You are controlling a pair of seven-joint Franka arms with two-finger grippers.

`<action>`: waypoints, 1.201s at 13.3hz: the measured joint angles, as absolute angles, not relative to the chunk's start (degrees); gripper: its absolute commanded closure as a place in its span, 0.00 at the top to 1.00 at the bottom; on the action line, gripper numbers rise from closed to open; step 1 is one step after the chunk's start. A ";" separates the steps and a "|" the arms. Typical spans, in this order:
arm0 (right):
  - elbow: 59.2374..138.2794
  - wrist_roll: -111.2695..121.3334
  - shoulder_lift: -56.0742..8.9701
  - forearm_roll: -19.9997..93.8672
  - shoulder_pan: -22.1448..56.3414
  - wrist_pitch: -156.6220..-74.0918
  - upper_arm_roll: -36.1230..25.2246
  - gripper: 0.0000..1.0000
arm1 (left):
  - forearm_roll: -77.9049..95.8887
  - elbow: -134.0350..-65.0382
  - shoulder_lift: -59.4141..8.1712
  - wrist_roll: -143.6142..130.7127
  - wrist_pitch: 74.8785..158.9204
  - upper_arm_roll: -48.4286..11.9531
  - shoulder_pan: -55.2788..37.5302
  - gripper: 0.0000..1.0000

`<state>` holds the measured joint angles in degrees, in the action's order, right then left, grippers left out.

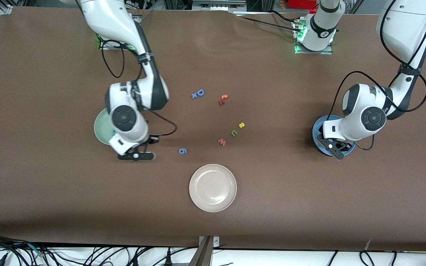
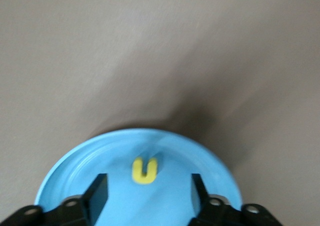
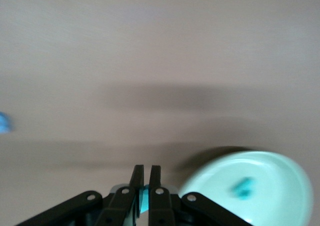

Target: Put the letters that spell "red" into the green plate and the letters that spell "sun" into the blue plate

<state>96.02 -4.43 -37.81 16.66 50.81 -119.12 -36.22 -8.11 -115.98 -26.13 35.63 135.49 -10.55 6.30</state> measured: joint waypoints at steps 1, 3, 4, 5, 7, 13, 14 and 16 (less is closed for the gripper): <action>98.36 -0.43 -36.55 16.68 50.62 -119.11 -37.71 0.08 | -6.41 -115.83 -25.83 34.92 135.49 -10.78 5.15 1.00; 102.07 5.37 -34.01 16.68 50.15 -118.81 -39.66 0.08 | -4.81 -115.79 -25.15 28.24 135.49 -11.08 0.78 1.00; 103.44 7.51 -33.07 16.68 50.12 -118.32 -40.38 0.08 | -4.66 -115.78 -25.01 23.10 135.49 -11.24 -1.93 1.00; 104.84 9.52 -32.48 16.68 50.06 -118.03 -41.08 0.08 | -4.61 -115.78 -25.00 18.02 135.49 -11.35 -4.64 1.00; 108.61 12.56 -32.04 17.42 49.38 -118.20 -42.07 0.08 | -4.57 -115.78 -25.01 7.00 135.48 -11.45 -9.87 1.00; 117.92 18.09 -32.05 18.16 48.36 -125.04 -42.09 0.18 | -4.57 -114.80 -26.02 -8.43 135.71 -11.39 -19.49 0.98; 119.21 19.01 -32.06 18.16 47.98 -126.13 -42.10 0.49 | -4.58 -113.77 -26.74 -8.36 135.95 -11.38 -20.45 0.97; 120.50 19.86 -32.12 18.16 47.36 -126.84 -42.10 0.96 | -6.42 -111.59 -28.78 -6.86 137.75 -11.37 -22.76 0.95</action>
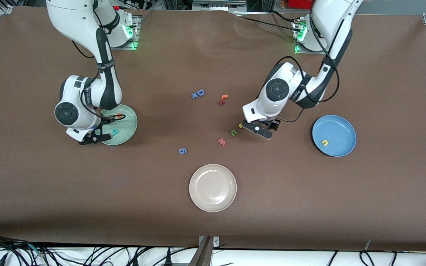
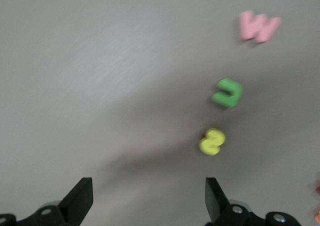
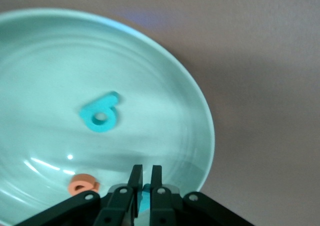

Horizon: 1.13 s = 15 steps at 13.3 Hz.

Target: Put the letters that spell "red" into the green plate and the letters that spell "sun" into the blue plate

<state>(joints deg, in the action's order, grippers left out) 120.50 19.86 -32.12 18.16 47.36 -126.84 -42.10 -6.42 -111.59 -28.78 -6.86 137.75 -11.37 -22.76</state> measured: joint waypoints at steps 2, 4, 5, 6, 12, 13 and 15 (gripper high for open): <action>120.58 20.09 -32.08 18.17 47.30 -126.87 -42.09 0.99 | -8.57 -110.32 -31.05 -6.21 140.56 -11.34 -24.80 0.95; 120.13 20.09 -31.81 18.22 47.36 -126.93 -42.07 0.99 | -9.75 -110.00 -33.06 -5.04 143.14 -11.24 -25.58 0.93; 119.43 20.09 -31.65 18.26 47.39 -126.53 -42.07 0.99 | -10.25 -109.96 -33.92 -4.54 144.55 -11.18 -25.79 0.86; 117.93 20.08 -31.47 18.29 47.40 -125.03 -42.12 0.99 | -10.38 -109.93 -34.69 -4.07 145.56 -11.13 -26.02 0.81; 98.85 18.34 -29.84 18.32 47.49 -100.46 -45.89 0.99 | -11.73 -109.86 -36.43 -3.15 146.32 -10.62 -27.86 0.70; 96.14 18.34 -29.68 18.32 47.46 -97.26 -46.94 0.99 | -12.68 -109.85 -36.42 -3.14 146.32 -10.64 -27.91 0.70; 91.38 18.35 -29.54 18.31 47.47 -92.42 -48.91 0.99 | -13.70 -109.83 -36.37 -3.13 146.33 -10.64 -28.19 0.70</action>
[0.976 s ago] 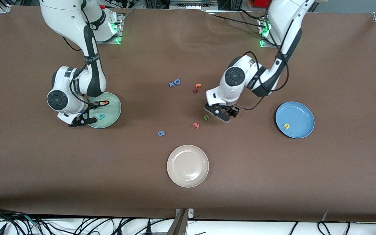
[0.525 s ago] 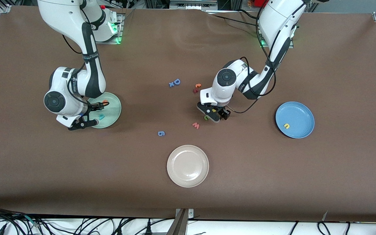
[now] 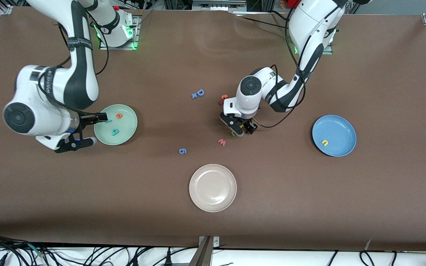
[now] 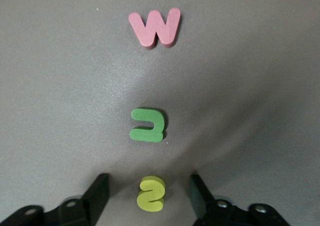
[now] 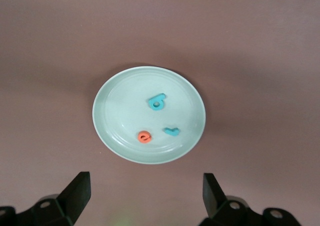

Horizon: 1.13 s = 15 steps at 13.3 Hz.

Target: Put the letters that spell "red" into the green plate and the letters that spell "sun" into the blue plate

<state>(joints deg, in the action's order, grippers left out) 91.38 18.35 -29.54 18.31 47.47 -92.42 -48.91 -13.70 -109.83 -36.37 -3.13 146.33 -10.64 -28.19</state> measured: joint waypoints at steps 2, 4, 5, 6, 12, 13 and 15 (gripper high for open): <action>87.64 18.26 -29.26 18.25 47.27 -88.91 -49.76 0.99 | -13.72 -109.84 -36.37 -2.74 146.33 -10.47 -28.29 0.71; 85.66 17.83 -27.67 16.16 45.02 -87.86 -47.55 0.99 | -13.72 -109.90 -36.37 -2.09 146.34 -10.27 -28.37 0.72; 85.30 17.37 -26.12 13.37 42.30 -87.79 -44.00 0.99 | -13.72 -109.98 -36.38 -1.83 146.35 -10.13 -28.41 0.72; 85.28 16.64 -24.40 10.80 38.70 -87.74 -39.22 0.99 | -13.72 -110.10 -36.38 -1.54 146.35 -9.98 -28.43 0.71; 85.56 11.01 -16.28 2.65 16.74 -88.22 -12.83 1.00 | -13.75 -110.99 -36.42 -0.53 147.28 -8.64 -28.46 0.44; 86.21 10.51 -14.76 1.51 13.72 -89.03 -9.77 1.00 | -13.75 -111.02 -36.44 -0.52 147.35 -8.63 -28.47 0.42; 89.47 9.77 -10.63 0.72 9.99 -90.98 -6.67 1.00 | -13.76 -111.04 -36.44 -0.50 147.37 -8.54 -28.48 0.38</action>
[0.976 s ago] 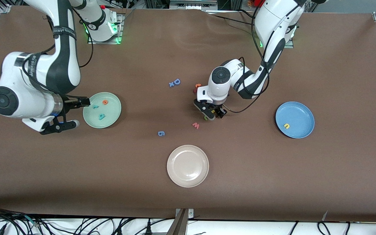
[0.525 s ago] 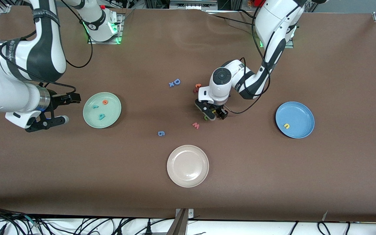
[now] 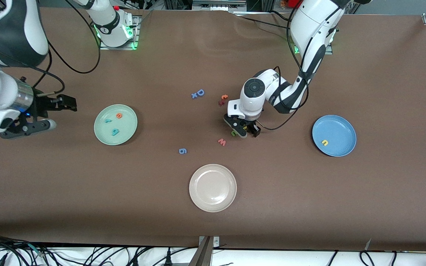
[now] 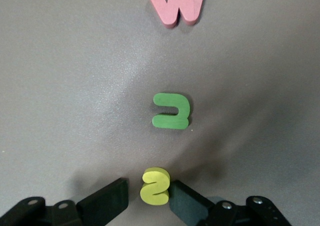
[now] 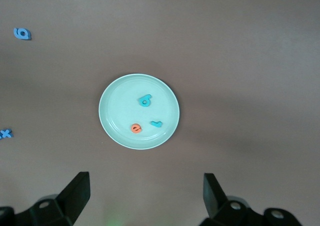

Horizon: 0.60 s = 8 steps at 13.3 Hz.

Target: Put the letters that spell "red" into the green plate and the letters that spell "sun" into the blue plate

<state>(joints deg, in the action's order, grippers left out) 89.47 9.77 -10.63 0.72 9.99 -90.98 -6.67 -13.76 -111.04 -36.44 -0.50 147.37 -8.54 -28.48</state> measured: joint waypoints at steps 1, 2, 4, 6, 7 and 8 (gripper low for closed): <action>92.15 9.56 -8.02 0.67 8.77 -91.97 -6.07 1.00 | -13.76 -111.04 -36.45 -0.50 147.39 -8.46 -28.48 0.37; 95.04 9.47 -5.50 0.63 7.55 -92.30 -5.77 1.00 | -13.76 -111.04 -36.45 -0.50 147.41 -8.44 -28.48 0.34; 99.80 9.57 -1.96 0.62 4.74 -93.66 -5.50 1.00 | -13.76 -111.04 -36.44 -0.50 147.48 -8.33 -28.45 0.32; 100.39 9.55 -0.17 0.34 3.65 -94.14 -4.25 1.00 | -13.76 -111.02 -36.44 -0.51 147.51 -8.27 -28.44 0.25; 100.21 9.39 0.71 0.27 2.93 -94.06 -3.47 1.00 | -13.76 -111.02 -36.44 -0.51 147.54 -8.24 -28.41 0.23; 100.13 9.30 1.54 0.20 1.71 -93.97 -2.64 1.00 | -13.76 -111.01 -36.43 -0.51 147.56 -8.20 -28.40 0.18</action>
